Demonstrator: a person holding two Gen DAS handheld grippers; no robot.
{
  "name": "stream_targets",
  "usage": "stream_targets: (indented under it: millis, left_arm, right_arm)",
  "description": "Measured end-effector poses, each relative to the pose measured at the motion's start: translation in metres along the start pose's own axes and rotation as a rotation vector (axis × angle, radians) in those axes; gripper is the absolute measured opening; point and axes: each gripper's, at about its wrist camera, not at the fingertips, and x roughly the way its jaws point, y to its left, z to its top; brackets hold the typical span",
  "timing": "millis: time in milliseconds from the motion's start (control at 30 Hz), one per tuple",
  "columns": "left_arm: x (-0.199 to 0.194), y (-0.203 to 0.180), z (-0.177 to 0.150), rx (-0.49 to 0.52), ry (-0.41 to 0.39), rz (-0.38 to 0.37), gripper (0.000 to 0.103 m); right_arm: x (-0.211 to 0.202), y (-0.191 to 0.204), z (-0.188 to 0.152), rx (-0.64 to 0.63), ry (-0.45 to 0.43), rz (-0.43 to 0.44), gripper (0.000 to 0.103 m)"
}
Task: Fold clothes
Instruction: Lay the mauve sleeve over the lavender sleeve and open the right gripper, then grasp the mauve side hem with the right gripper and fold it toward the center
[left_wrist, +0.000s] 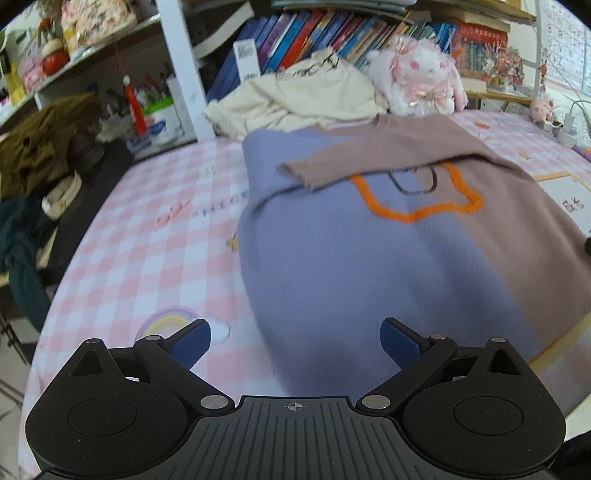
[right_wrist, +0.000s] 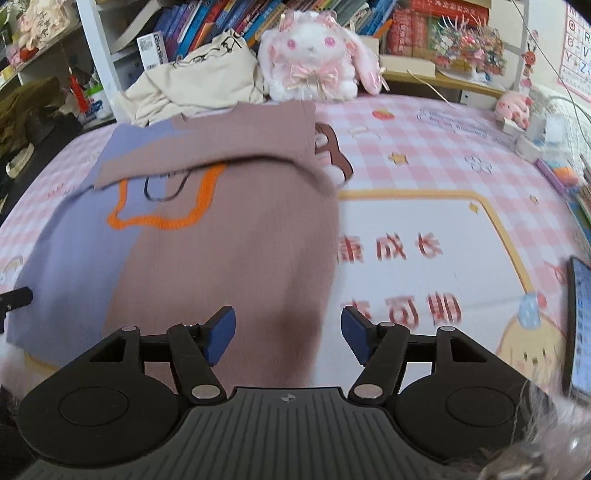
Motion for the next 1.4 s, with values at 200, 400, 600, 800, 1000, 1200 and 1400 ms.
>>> stream_targets:
  millis: [200, 400, 600, 800, 1000, 1200, 1400]
  left_arm:
    - [-0.01, -0.001, -0.016, 0.019, 0.07, -0.027, 0.1]
    - [-0.013, 0.0, -0.024, -0.021, 0.121, -0.071, 0.1]
    - [-0.012, 0.009, -0.023, -0.122, 0.129, -0.113, 0.1]
    - [-0.006, 0.018, -0.019, -0.206, 0.127, -0.106, 0.098]
    - [-0.001, 0.022, -0.015, -0.267, 0.13, -0.129, 0.084]
    - [0.006, 0.025, -0.014, -0.304, 0.146, -0.153, 0.057]
    - [0.009, 0.029, -0.01, -0.324, 0.146, -0.14, 0.046]
  right_arm:
    - [-0.011, -0.008, -0.022, 0.031, 0.058, 0.003, 0.067]
    - [-0.016, -0.018, -0.036, 0.096, 0.103, 0.035, 0.067]
    - [-0.019, -0.024, -0.038, 0.135, 0.107, 0.064, 0.067]
    - [-0.014, -0.03, -0.034, 0.174, 0.103, 0.077, 0.058]
    - [-0.009, -0.034, -0.026, 0.222, 0.089, 0.044, 0.031]
    - [-0.003, -0.035, -0.02, 0.256, 0.093, 0.076, 0.029]
    - [0.004, -0.022, -0.014, 0.194, 0.105, 0.079, 0.027]
